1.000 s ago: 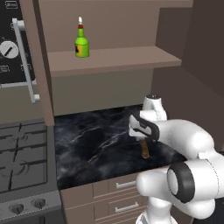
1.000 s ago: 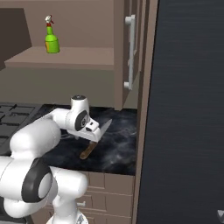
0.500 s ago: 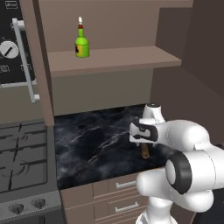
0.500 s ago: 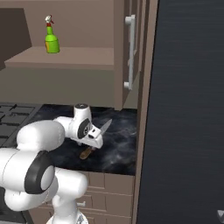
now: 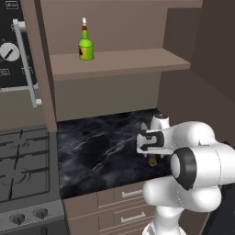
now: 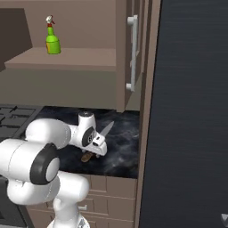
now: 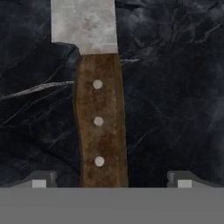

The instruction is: Move the cutting board and knife to the sink. Then move spray from the cabinet to the counter.

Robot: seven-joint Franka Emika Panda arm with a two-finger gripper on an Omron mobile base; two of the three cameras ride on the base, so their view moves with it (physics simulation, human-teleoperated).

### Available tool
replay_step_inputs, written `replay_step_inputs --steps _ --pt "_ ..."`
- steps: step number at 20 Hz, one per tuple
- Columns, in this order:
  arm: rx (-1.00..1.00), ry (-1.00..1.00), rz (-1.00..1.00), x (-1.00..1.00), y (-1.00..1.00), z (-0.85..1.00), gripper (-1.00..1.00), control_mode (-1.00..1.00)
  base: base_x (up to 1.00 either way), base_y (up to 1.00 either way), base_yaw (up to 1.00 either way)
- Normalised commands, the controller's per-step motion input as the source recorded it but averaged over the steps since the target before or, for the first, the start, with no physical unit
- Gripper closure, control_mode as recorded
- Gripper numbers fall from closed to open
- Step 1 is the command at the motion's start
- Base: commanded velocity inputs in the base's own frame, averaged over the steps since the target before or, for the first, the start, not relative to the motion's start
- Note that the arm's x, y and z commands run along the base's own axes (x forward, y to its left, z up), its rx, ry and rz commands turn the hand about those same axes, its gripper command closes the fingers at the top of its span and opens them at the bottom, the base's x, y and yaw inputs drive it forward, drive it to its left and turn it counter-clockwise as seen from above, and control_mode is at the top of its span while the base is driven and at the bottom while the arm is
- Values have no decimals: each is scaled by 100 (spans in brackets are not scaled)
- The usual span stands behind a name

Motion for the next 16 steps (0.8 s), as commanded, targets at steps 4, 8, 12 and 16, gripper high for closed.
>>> replay_step_inputs --steps 4,8,12,16 --pt "-1 0 0 11 0 -35 -100 -100 0 0 0" --pt "-4 1 0 21 0 -47 -100 -100 0 0 0" --pt "-5 1 0 14 0 -45 100 -100 0 0 0" --pt "-4 0 0 1 0 -38 100 -100 0 0 0"
